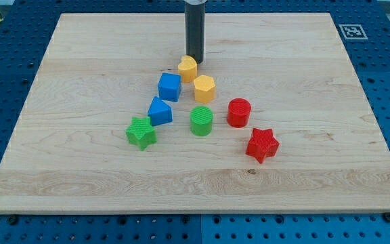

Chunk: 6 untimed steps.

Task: Point your arm towards center right

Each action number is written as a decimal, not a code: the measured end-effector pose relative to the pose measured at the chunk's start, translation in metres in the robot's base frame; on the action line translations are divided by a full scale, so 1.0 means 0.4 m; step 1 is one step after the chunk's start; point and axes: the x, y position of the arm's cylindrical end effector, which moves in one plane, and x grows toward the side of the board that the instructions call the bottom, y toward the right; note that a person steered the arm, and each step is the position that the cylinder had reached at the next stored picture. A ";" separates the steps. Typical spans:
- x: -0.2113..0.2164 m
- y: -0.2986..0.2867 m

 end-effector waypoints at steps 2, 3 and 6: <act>-0.090 -0.001; -0.094 -0.001; 0.184 0.433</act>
